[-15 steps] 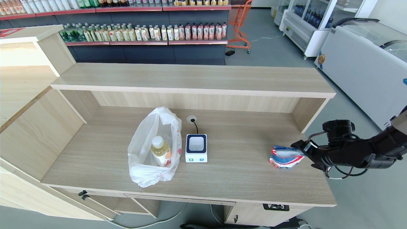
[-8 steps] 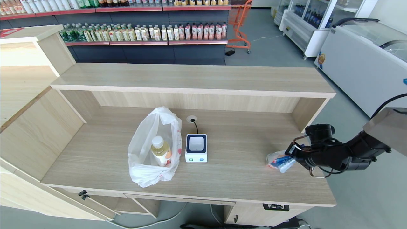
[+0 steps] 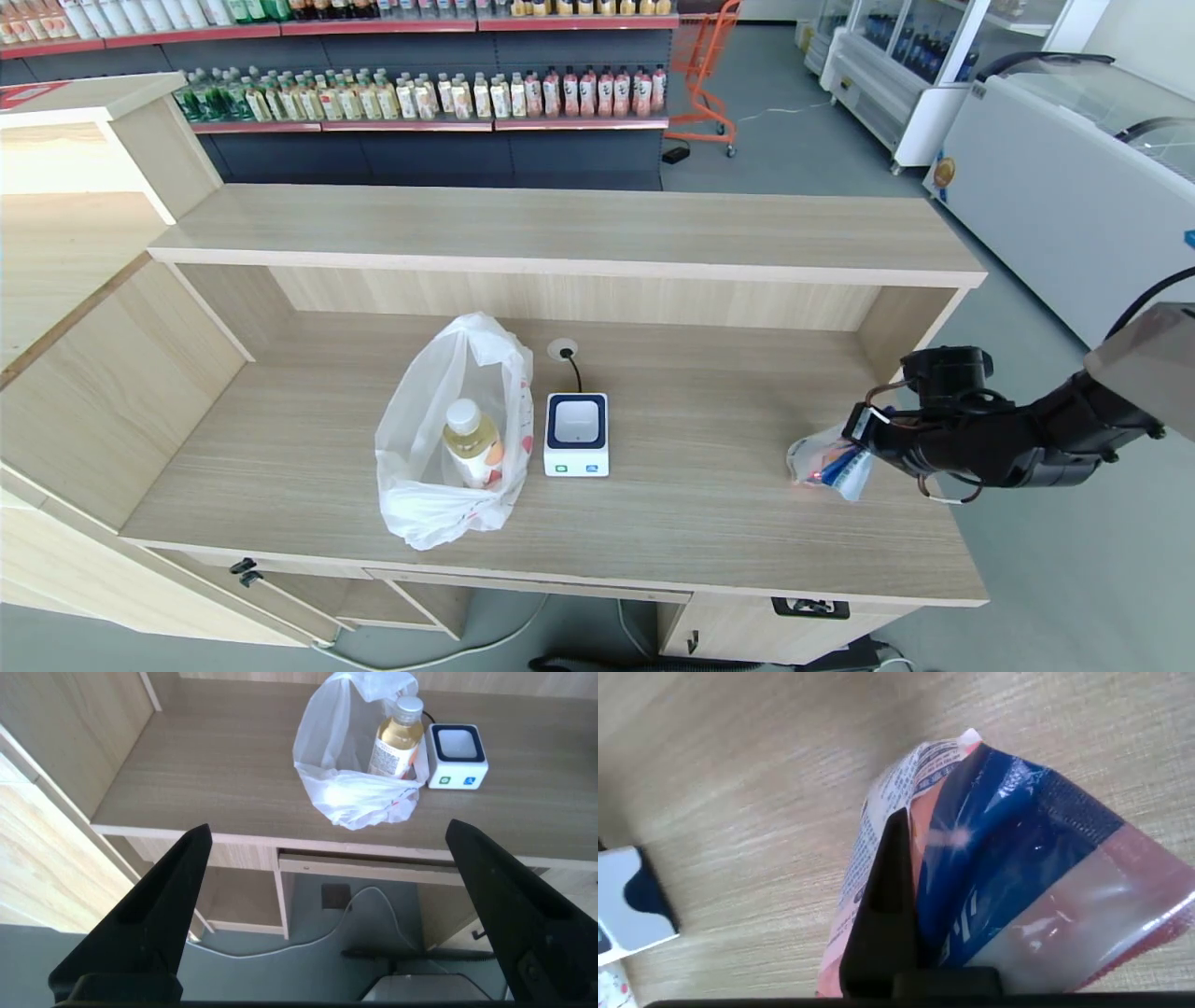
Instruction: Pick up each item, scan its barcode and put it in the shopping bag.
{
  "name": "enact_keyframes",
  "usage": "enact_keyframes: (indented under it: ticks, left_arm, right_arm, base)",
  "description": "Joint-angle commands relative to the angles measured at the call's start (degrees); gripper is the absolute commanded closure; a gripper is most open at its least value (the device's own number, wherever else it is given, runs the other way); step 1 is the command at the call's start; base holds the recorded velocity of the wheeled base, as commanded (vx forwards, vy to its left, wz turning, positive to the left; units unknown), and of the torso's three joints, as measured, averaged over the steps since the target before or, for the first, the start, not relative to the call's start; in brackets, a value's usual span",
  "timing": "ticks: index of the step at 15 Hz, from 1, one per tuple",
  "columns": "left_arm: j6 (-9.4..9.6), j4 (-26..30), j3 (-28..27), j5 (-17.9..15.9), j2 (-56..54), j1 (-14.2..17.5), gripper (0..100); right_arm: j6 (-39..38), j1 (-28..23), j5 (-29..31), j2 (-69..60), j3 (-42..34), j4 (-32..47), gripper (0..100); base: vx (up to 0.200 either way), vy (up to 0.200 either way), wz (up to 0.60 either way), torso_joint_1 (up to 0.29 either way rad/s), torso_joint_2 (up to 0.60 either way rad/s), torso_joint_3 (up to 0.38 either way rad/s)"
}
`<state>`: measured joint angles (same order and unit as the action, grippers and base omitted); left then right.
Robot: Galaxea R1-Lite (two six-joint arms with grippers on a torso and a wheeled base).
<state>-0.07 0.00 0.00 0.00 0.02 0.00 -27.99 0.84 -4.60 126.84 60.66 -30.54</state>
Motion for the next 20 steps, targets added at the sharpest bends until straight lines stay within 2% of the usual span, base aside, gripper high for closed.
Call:
enact_keyframes:
  ticks: [1, 4, 5, 6, 8, 10, 12, 15, 20]
  left_arm:
    - [-0.01, 0.0, 0.0, 0.0, -0.02, 0.0, 0]
    - [-0.01, 0.0, 0.0, 0.0, -0.02, 0.0, 0]
    - [-0.01, 0.0, 0.0, 0.0, -0.02, 0.0, 0]
    - [-0.01, 0.0, 0.0, 0.0, -0.02, 0.0, 0]
    - [-0.01, 0.0, 0.0, 0.0, -0.02, 0.0, 0]
    - [-0.01, 0.0, 0.0, 0.0, -0.02, 0.0, 0]
    - [-0.01, 0.0, 0.0, 0.0, -0.02, 0.0, 0]
    - [-0.01, 0.0, 0.0, 0.0, -0.02, 0.0, 0]
    - [-0.01, 0.0, 0.0, 0.0, -0.02, 0.0, 0]
  right_arm:
    - [0.92, -0.49, -13.33, -11.79, -1.33, -0.14, 100]
    - [13.75, -4.44, -43.83, -23.84, -10.21, -0.4, 100]
    - [19.99, -6.2, -56.93, -27.26, -13.29, -0.31, 100]
    - [23.77, -6.29, -64.84, -28.67, -14.52, -0.22, 100]
    - [25.0, -3.57, -71.08, -29.64, -14.69, -0.22, 100]
    - [24.74, 0.39, -72.75, -30.78, -15.05, 0.22, 100]
    - [22.98, 3.73, -73.28, -31.48, -15.84, 0.3, 100]
    - [14.72, 6.98, -73.8, -32.89, -15.22, -0.05, 100]
    - [6.28, 7.77, -73.54, -32.54, -11.71, -0.14, 100]
  base:
    - [0.0, 0.0, 0.0, 0.0, 0.0, 0.0]
    - [0.0, 0.0, 0.0, 0.0, 0.0, 0.0]
    - [0.0, 0.0, 0.0, 0.0, 0.0, 0.0]
    - [0.0, 0.0, 0.0, 0.0, 0.0, 0.0]
    - [0.0, 0.0, 0.0, 0.0, 0.0, 0.0]
    - [0.0, 0.0, 0.0, 0.0, 0.0, 0.0]
    - [0.0, 0.0, 0.0, 0.0, 0.0, 0.0]
    - [0.0, 0.0, 0.0, 0.0, 0.0, 0.0]
    - [0.0, 0.0, 0.0, 0.0, 0.0, 0.0]
